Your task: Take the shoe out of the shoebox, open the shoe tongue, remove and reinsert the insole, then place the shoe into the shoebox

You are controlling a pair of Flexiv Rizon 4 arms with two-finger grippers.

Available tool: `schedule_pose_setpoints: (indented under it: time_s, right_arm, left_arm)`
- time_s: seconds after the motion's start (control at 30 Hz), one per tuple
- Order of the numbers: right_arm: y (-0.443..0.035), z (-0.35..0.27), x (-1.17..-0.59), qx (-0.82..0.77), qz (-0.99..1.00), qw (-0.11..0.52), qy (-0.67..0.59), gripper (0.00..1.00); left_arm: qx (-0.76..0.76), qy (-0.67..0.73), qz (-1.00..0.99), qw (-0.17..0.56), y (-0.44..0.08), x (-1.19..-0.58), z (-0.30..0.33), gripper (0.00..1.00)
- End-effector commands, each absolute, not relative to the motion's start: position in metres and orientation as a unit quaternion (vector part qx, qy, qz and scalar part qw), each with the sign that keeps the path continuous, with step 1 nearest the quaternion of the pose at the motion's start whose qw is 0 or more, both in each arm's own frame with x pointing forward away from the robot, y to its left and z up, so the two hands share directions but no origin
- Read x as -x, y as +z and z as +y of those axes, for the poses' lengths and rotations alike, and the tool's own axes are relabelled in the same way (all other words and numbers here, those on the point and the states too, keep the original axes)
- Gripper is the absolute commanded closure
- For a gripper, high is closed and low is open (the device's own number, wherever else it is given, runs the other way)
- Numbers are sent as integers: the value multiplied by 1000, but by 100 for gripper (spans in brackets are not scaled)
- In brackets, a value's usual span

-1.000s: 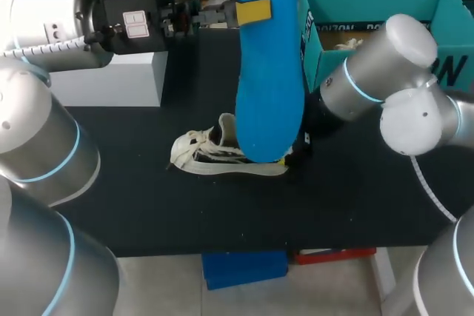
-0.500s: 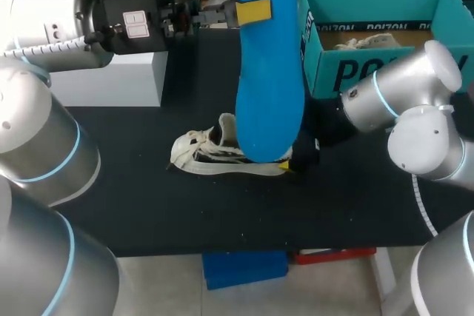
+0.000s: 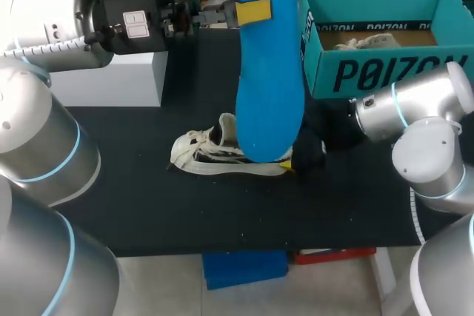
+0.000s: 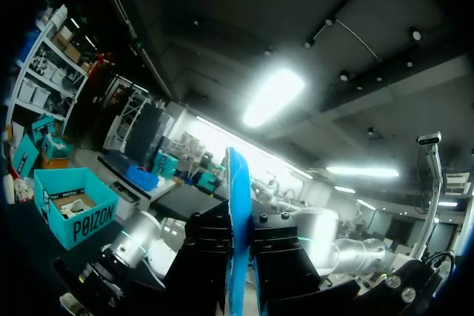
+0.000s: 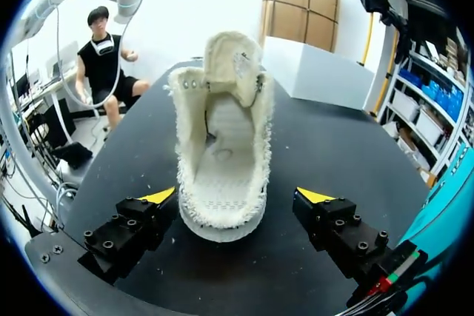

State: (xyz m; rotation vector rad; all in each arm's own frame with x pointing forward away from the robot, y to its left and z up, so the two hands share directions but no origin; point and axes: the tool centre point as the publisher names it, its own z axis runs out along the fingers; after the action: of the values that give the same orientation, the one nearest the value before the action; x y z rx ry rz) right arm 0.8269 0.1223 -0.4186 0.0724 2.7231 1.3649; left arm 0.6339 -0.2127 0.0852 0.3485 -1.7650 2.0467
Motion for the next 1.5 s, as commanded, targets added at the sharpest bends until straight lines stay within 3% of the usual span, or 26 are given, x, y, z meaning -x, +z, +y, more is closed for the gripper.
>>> schedule_pose_setpoints:
  time_s: [0.03,0.5,0.97,1.23,1.4,1.5]
  right_arm:
    - [-413,119,-824,-24,904,44,425,0]
    - [-365,120,-838,-10,990,-1,139,0]
    - [-361,156,-850,-10,994,-22,-108,0]
    - [-366,170,-852,-14,986,-28,-163,5]
    - [-370,180,-856,-13,984,-31,-175,21]
    - [-375,186,-858,-14,985,-31,-169,23]
  left_arm:
    - [-127,734,-635,206,85,-633,-213,100]
    - [-127,734,-635,206,85,-633,-213,100]
    - [-127,734,-635,206,85,-633,-213,100]
    - [-127,734,-635,206,85,-633,-213,100]
    - [-127,734,-635,206,85,-633,-213,100]
    - [-127,734,-635,206,85,-633,-213,100]
